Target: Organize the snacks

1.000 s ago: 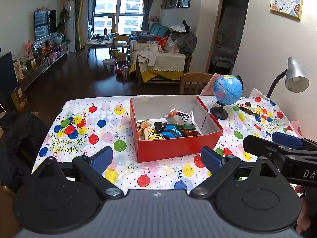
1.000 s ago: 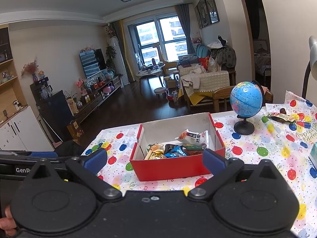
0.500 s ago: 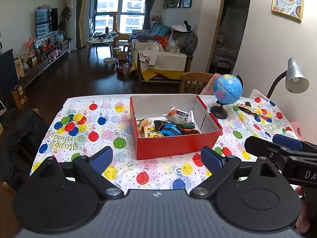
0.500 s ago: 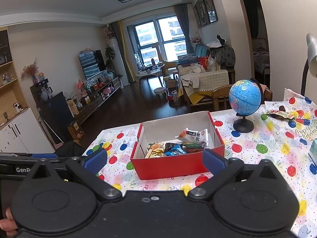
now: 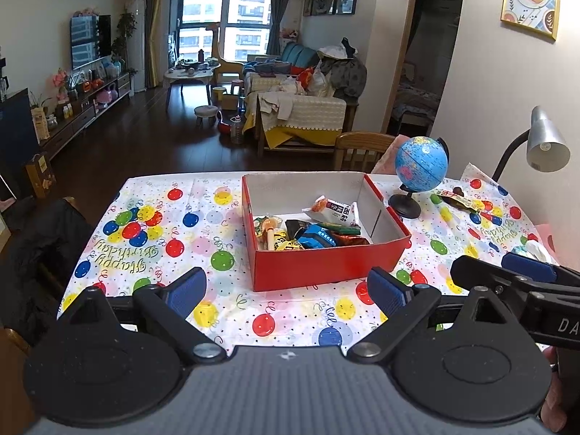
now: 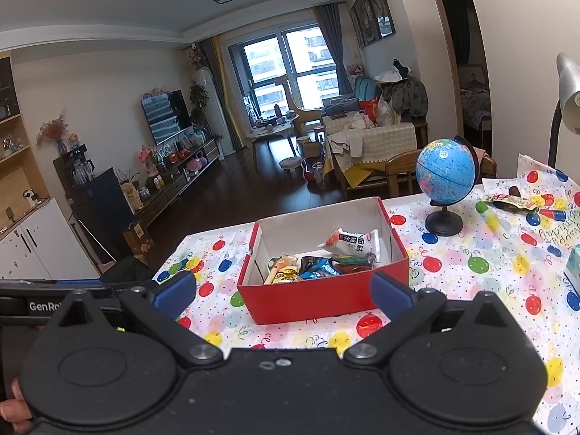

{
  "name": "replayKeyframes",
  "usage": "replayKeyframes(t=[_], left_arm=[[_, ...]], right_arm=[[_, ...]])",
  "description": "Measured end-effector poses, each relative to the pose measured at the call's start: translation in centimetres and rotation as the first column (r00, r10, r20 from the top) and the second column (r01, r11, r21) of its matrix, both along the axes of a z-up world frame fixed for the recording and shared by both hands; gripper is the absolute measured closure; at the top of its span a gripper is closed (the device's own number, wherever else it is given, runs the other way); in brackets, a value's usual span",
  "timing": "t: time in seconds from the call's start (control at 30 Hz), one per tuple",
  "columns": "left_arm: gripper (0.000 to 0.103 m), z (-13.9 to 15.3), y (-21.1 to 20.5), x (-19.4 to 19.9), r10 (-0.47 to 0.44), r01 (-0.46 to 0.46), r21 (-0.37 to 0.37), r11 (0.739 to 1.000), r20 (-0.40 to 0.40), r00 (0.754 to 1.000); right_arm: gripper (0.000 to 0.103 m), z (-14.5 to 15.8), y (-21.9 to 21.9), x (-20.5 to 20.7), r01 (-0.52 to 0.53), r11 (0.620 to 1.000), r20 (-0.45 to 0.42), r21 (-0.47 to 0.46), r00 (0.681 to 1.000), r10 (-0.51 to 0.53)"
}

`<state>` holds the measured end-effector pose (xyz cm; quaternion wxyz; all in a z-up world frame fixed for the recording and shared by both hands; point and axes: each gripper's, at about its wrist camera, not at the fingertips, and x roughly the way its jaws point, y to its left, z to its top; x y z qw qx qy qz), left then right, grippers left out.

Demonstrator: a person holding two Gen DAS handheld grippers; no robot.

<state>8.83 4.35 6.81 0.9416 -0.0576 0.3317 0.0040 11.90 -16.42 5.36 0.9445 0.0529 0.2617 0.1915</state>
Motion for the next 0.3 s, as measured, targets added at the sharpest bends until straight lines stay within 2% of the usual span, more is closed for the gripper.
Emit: replayKeyframes(t=[0.3], left_arm=[[0.007,-0.62,0.47,0.31,0.017,-0.017,-0.011,1.0,-0.03,0.999]], right_arm=[[0.001,-0.11,0.97,-0.53,0.003,1.0,-0.015,0.0,1.0,-0.003]])
